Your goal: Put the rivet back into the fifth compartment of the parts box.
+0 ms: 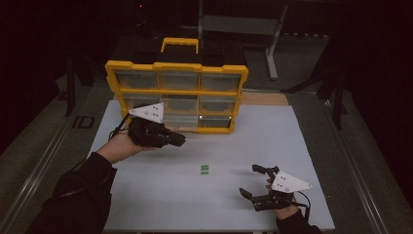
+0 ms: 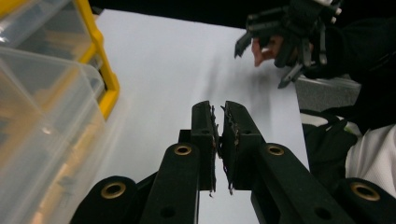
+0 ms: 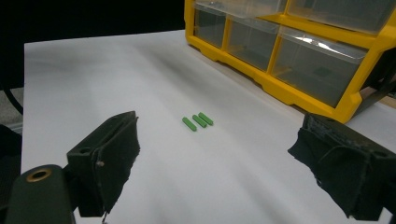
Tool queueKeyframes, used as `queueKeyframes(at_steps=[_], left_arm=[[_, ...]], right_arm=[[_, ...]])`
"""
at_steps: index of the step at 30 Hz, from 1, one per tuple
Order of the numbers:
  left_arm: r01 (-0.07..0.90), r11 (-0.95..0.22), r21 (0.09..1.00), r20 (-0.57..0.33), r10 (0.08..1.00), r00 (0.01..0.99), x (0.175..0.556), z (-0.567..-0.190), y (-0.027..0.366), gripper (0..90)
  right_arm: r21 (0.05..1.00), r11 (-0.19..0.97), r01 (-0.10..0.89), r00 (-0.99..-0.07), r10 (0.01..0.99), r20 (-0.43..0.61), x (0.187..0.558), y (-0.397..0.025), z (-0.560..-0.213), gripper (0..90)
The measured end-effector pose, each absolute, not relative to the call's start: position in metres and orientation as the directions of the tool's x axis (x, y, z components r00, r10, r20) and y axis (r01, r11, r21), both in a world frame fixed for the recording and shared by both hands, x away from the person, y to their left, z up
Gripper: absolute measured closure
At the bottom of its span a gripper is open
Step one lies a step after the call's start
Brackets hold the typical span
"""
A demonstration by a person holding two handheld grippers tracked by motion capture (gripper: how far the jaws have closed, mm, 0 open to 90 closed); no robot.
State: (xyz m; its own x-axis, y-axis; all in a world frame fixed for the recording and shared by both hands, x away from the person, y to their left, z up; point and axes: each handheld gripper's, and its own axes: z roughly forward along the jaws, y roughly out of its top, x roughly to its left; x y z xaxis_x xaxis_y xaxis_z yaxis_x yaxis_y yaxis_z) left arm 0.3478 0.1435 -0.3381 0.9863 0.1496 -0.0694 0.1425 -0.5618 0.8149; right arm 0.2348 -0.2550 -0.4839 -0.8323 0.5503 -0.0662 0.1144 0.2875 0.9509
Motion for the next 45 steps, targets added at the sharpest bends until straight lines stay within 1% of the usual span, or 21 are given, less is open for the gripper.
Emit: queueKeyframes(at_steps=[6, 14, 19, 23, 30, 34, 37, 39, 40, 45], left_arm=[[0.126, -0.559, 0.82, -0.038, 0.167, 0.985, 0.357, -0.325, 0.147, 81.9], [0.125, -0.548, 0.827, -0.006, 0.214, 0.977, 0.373, -0.309, 0.151, 81.8], [0.142, -0.531, 0.835, -0.01, 0.244, 0.97, 0.385, -0.306, 0.154, 81.8], [0.176, -0.497, 0.849, -0.032, 0.285, 0.958, 0.397, -0.307, 0.157, 81.8], [0.23, -0.486, 0.843, -0.046, 0.361, 0.931, 0.413, -0.31, 0.155, 81.7], [0.259, -0.508, 0.821, -0.045, 0.396, 0.917, 0.418, -0.314, 0.15, 81.6], [0.317, -0.523, 0.791, -0.061, 0.449, 0.891, 0.425, -0.319, 0.144, 81.6], [0.329, -0.527, 0.784, -0.062, 0.461, 0.885, 0.427, -0.322, 0.143, 81.5], [0.35, -0.526, 0.775, -0.073, 0.476, 0.877, 0.429, -0.324, 0.142, 81.5], [0.382, -0.545, 0.746, -0.084, 0.493, 0.866, 0.433, -0.332, 0.141, 81.0]], right_arm=[[0.951, 0.287, 0.115, -0.831, 0.552, -0.066, 0.235, -0.255, -0.484, 12.3], [0.95, 0.289, 0.114, -0.833, 0.55, -0.068, 0.235, -0.255, -0.484, 12.3], [0.951, 0.289, 0.114, -0.833, 0.549, -0.068, 0.235, -0.255, -0.484, 12.3], [0.951, 0.288, 0.117, -0.833, 0.549, -0.064, 0.235, -0.255, -0.485, 12.3], [0.951, 0.286, 0.12, -0.833, 0.55, -0.06, 0.236, -0.255, -0.485, 12.3], [0.95, 0.289, 0.118, -0.834, 0.548, -0.063, 0.236, -0.255, -0.485, 12.3], [0.95, 0.289, 0.12, -0.834, 0.549, -0.061, 0.236, -0.256, -0.485, 12.3], [0.95, 0.287, 0.12, -0.833, 0.55, -0.061, 0.236, -0.256, -0.485, 12.3], [0.95, 0.287, 0.12, -0.833, 0.55, -0.061, 0.236, -0.256, -0.485, 12.3], [0.95, 0.29, 0.119, -0.834, 0.548, -0.063, 0.236, -0.256, -0.486, 12.3]])
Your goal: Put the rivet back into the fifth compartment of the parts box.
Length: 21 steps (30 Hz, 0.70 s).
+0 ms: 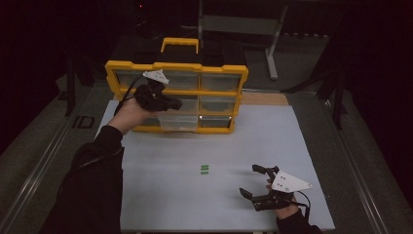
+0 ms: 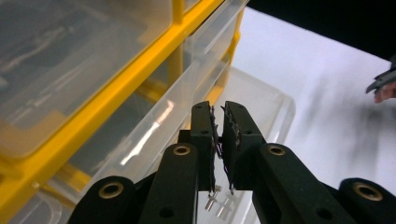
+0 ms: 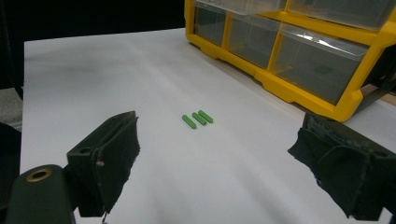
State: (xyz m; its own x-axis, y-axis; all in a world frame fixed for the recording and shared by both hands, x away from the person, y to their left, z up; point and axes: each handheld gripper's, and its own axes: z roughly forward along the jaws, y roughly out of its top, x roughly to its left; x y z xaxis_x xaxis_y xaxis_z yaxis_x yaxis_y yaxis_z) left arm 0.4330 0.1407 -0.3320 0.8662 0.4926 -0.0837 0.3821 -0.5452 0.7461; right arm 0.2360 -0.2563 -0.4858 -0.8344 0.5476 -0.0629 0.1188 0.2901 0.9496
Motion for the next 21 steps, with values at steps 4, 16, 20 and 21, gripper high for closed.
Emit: queueKeyframes(at_steps=[4, 16, 20, 21], left_arm=[[0.394, -0.539, 0.744, -0.09, 0.503, 0.859, 0.433, -0.335, 0.14, 80.5], [0.402, -0.494, 0.771, -0.122, 0.505, 0.854, 0.42, -0.328, 0.142, 20.5], [0.402, -0.482, 0.778, -0.149, 0.48, 0.864, 0.414, -0.329, 0.143, 0.0], [0.401, -0.481, 0.78, -0.147, 0.481, 0.864, 0.411, -0.329, 0.144, 0.0]], right_arm=[[0.95, 0.288, 0.12, -0.833, 0.55, -0.061, 0.236, -0.257, -0.486, 12.3], [0.951, 0.286, 0.121, -0.832, 0.552, -0.061, 0.235, -0.256, -0.485, 12.3], [0.951, 0.284, 0.121, -0.831, 0.552, -0.06, 0.235, -0.257, -0.484, 12.3], [0.951, 0.284, 0.121, -0.831, 0.552, -0.06, 0.235, -0.257, -0.484, 12.3]])
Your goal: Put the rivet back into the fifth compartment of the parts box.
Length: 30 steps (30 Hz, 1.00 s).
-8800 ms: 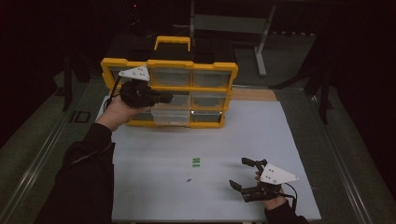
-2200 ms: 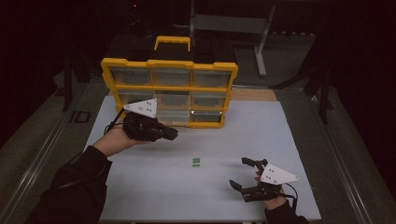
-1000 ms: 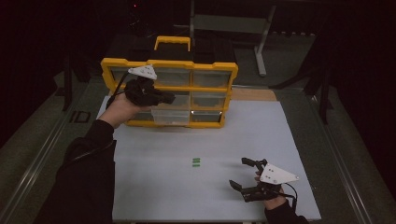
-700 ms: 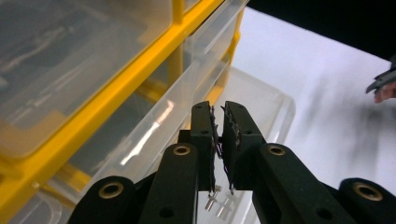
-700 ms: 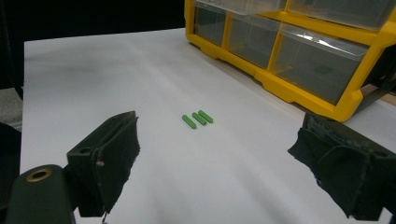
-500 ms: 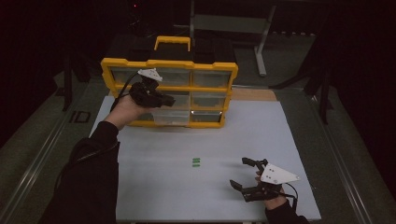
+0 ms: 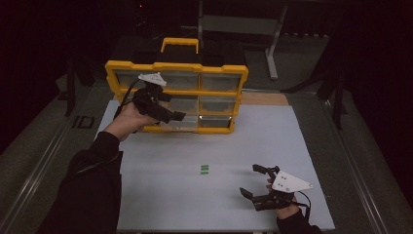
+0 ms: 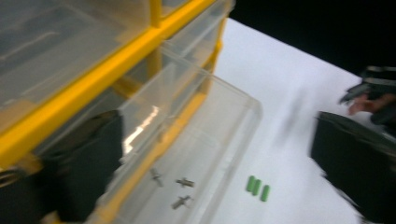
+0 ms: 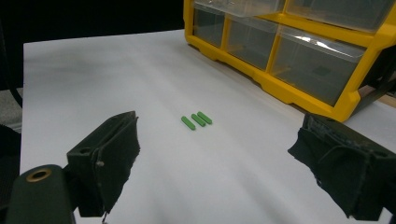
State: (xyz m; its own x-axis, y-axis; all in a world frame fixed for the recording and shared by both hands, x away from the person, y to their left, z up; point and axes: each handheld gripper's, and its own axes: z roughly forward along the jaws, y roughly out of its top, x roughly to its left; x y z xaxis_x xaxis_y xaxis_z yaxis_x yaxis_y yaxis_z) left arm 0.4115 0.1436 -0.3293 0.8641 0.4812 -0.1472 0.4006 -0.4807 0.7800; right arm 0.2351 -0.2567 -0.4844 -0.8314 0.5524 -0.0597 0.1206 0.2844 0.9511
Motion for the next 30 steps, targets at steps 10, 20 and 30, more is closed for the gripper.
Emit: queueKeyframes(at_steps=[10, 20, 30], left_arm=[[0.378, -0.462, 0.803, -0.116, 0.501, 0.858, 0.383, -0.338, 0.151, 0.0], [0.346, -0.447, 0.825, -0.101, 0.485, 0.869, 0.352, -0.358, 0.163, 0.0], [0.341, -0.395, 0.853, -0.105, 0.511, 0.853, 0.32, -0.39, 0.176, 0.0]], right_arm=[[0.952, 0.282, 0.116, -0.832, 0.551, -0.062, 0.235, -0.256, -0.483, 12.3], [0.951, 0.285, 0.117, -0.832, 0.551, -0.063, 0.234, -0.256, -0.483, 12.3], [0.952, 0.282, 0.118, -0.832, 0.552, -0.061, 0.234, -0.255, -0.483, 12.3]])
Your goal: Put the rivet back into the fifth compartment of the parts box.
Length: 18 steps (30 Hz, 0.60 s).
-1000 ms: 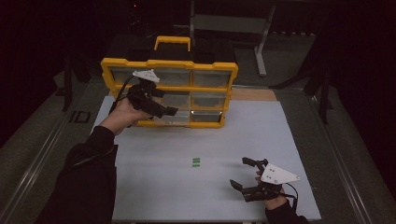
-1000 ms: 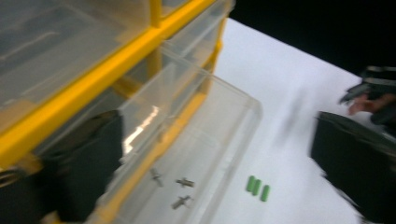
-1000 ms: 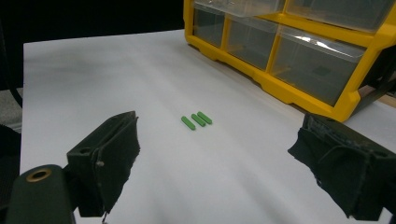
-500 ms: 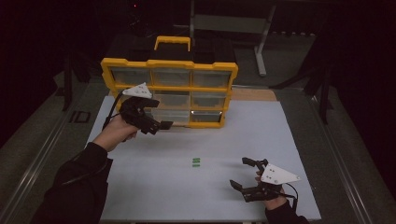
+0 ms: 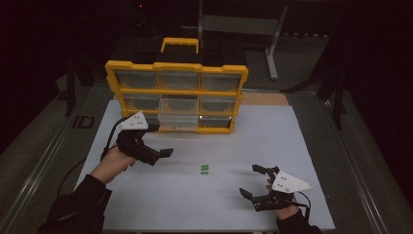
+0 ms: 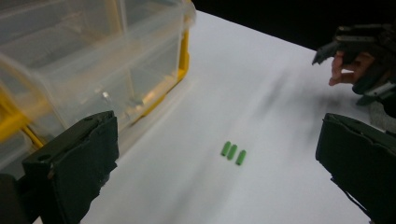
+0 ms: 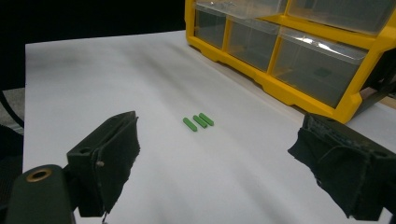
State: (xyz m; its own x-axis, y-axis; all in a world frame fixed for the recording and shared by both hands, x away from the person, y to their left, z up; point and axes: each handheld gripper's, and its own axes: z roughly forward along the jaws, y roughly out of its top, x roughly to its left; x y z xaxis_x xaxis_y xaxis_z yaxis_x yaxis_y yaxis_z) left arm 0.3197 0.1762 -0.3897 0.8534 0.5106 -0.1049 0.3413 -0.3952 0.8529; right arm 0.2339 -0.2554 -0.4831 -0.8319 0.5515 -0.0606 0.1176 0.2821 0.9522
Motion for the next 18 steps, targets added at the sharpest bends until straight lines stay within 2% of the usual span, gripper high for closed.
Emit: queueKeyframes(at_steps=[18], left_arm=[[0.361, -0.338, 0.869, -0.14, 0.531, 0.836, 0.274, -0.453, 0.185, 0.0]], right_arm=[[0.951, 0.288, 0.115, -0.834, 0.548, -0.065, 0.234, -0.254, -0.484, 12.3]])
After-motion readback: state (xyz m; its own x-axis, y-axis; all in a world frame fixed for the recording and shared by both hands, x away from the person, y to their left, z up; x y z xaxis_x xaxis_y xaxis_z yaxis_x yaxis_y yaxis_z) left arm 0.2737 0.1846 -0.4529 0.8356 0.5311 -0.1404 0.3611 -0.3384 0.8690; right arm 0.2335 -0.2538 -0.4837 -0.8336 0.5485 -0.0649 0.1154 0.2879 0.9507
